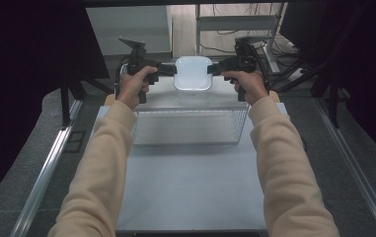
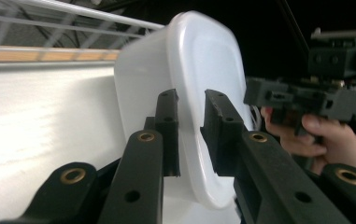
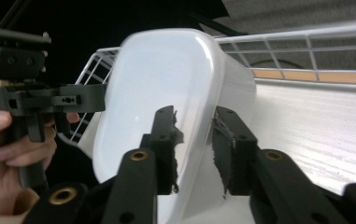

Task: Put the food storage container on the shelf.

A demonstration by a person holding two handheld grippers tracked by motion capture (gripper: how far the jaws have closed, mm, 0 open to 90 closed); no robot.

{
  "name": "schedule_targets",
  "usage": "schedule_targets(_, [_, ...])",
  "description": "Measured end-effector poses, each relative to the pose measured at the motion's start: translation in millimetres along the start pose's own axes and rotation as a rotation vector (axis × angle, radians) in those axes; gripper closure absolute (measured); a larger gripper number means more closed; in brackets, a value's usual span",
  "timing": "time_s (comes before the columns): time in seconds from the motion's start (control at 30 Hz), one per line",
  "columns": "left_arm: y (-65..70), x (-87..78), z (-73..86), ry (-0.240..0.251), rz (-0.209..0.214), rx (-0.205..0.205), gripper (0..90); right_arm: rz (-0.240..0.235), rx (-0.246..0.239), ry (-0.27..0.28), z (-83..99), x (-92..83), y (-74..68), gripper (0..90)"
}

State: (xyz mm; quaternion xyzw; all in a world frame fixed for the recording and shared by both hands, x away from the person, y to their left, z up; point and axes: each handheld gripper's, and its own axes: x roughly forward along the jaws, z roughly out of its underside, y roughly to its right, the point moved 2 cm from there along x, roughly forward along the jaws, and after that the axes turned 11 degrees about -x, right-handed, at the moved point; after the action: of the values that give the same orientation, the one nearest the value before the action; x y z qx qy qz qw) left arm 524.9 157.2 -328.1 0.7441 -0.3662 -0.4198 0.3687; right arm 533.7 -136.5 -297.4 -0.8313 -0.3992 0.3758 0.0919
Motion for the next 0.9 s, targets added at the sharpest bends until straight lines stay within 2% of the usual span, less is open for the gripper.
schedule_targets(0.07, [-5.4, 3.2, -2.4, 0.013, 0.010, -0.025, 75.9, -0.002, 0.056, -0.013, -0.6, 6.0, 5.8, 65.5])
schedule_targets(0.17, [-8.1, 5.0, -3.3, 0.026, 0.019, -0.027, 75.2, -0.013, 0.099, -0.006, -0.1, 10.1, 11.5, 64.8])
schedule_targets(0.27, [-8.9, 6.1, -2.3, 0.016, 0.018, -0.015, 71.9, 0.001, 0.091, 0.001, 0.0, 9.9, 9.6, 64.4])
schedule_targets(0.33, [-8.3, 6.6, -1.1, 0.021, -0.010, 0.009, 65.9, 0.018, 0.078, 0.000, 0.2, 9.6, 8.0, 58.8])
schedule_targets(0.37, [-7.4, 5.9, -0.4, 0.042, -0.030, 0.020, 60.4, 0.018, 0.075, 0.002, 0.3, 9.5, 6.3, 53.6])
schedule_targets(0.47, [-0.1, -2.8, 4.1, 0.091, -0.054, 0.075, 44.0, 0.053, 0.037, 0.035, 0.7, 4.1, -2.0, 39.1])
schedule_targets(0.57, [14.1, -18.1, 17.0, 0.123, -0.091, 0.173, 36.1, 0.077, -0.057, 0.086, 4.5, -11.6, -16.9, 33.7])
schedule_targets(0.67, [25.6, -35.0, 39.2, 0.151, -0.109, 0.262, 33.2, 0.082, -0.164, 0.121, 17.8, -31.1, -29.6, 31.1])
schedule_targets(0.73, [28.6, -45.1, 57.4, 0.150, -0.138, 0.319, 32.2, 0.088, -0.233, 0.127, 32.3, -43.9, -33.9, 29.1])
schedule_targets(0.9, [25.8, -64.8, 100.8, 0.155, -0.188, 0.391, 29.1, 0.115, -0.337, 0.142, 74.0, -70.7, -33.9, 26.6])
